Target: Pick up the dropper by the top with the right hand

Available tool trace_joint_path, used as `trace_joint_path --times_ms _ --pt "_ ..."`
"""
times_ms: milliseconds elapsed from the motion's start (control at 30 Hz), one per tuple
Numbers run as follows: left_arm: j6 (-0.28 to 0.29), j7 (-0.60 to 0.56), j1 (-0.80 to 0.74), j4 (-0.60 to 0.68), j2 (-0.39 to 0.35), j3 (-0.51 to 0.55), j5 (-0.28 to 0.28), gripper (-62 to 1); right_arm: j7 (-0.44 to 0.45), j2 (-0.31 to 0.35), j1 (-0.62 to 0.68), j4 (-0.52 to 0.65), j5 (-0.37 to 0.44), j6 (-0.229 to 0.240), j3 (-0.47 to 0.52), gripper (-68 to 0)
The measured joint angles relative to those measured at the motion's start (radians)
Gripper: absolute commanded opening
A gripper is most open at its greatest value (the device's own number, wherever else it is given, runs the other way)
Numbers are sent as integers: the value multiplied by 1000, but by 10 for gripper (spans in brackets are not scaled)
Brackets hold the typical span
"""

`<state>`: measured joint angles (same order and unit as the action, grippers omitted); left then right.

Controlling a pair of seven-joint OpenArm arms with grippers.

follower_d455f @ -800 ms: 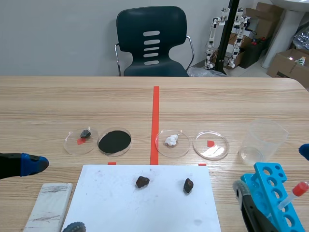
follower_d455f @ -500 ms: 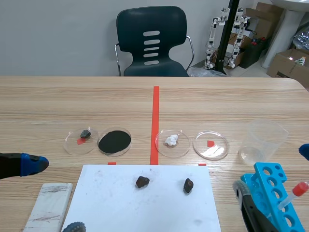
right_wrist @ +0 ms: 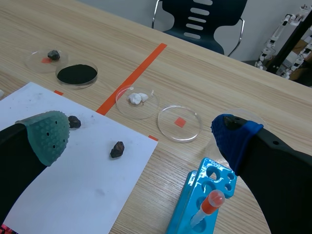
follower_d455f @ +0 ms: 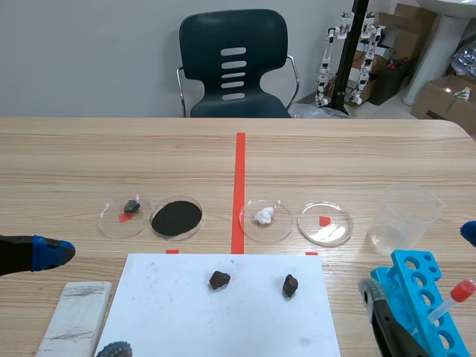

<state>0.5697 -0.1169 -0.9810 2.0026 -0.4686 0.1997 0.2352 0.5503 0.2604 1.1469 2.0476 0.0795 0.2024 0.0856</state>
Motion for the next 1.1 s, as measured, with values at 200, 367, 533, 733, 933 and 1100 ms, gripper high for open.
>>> trace_joint_path --times_ms 200,367,533,733,933,1100 --pt "0 0 0 0 0 0 0 14 -1 0 -8 0 0 0 0 -65" --pt "0 0 0 0 0 0 0 14 -1 0 -11 0 0 0 0 -65" --pt "0 0 0 0 0 0 0 14 0 0 -10 0 0 0 0 -65" --pt "0 0 0 0 0 0 0 14 106 0 31 0 0 0 0 -65" --pt "0 0 0 0 0 0 0 14 235 0 71 -43 0 0 4 -65" --pt "0 0 0 0 0 0 0 14 456 0 67 -216 0 -1 40 -65"
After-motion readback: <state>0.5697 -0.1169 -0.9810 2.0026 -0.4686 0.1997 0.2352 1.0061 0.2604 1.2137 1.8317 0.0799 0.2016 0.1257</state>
